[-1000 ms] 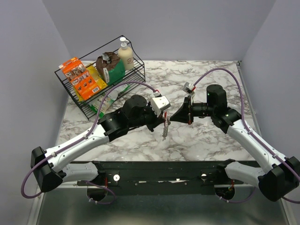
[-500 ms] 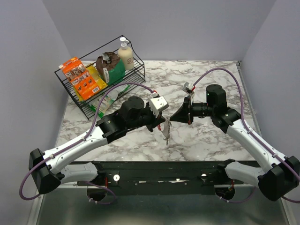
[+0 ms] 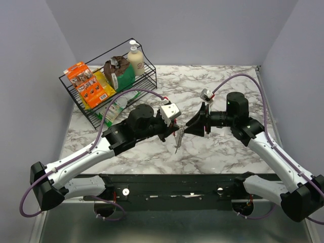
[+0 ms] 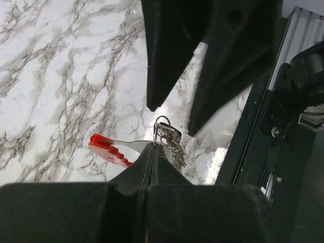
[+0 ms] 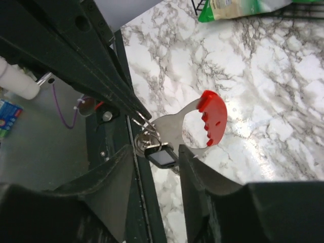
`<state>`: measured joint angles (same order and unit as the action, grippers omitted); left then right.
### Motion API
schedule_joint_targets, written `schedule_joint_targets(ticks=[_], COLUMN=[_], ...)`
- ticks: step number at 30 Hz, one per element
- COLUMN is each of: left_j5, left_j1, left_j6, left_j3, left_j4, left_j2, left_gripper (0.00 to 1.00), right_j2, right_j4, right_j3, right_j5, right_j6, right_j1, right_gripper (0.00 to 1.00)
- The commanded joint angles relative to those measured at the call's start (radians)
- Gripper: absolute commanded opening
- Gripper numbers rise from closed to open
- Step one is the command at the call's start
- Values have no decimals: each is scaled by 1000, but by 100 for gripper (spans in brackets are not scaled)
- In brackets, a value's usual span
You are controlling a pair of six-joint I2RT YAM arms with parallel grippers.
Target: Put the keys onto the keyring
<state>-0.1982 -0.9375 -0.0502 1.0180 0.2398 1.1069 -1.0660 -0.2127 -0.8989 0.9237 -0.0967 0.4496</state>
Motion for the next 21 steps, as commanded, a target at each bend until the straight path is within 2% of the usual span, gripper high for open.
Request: schedule_joint_targets(ticks=[1, 4, 15, 19, 21], left_j5=[-7, -20, -58, -34, 3], left_j1=[-6, -6, -6, -6, -4], left_j6=[-5, -2, -45, -115, -154], left_j3=[-19, -30, -56, -84, -78], left_j4=[-74, -91, -100, -103, -55], left_j2=[-45, -58, -94, -146, -176], left_gripper=[0, 0, 0, 0, 0], right_j2=[67, 109, 175, 241, 294], right_j4=[1, 33, 85, 114, 116], right_j3=[-20, -5, 20, 63, 83], right_j5=[-13, -25, 4, -61, -86], right_j6=[28, 15, -26, -86, -118], right_j1=[-3, -3, -3, -3, -3], right_gripper=[80, 99, 100, 100, 100])
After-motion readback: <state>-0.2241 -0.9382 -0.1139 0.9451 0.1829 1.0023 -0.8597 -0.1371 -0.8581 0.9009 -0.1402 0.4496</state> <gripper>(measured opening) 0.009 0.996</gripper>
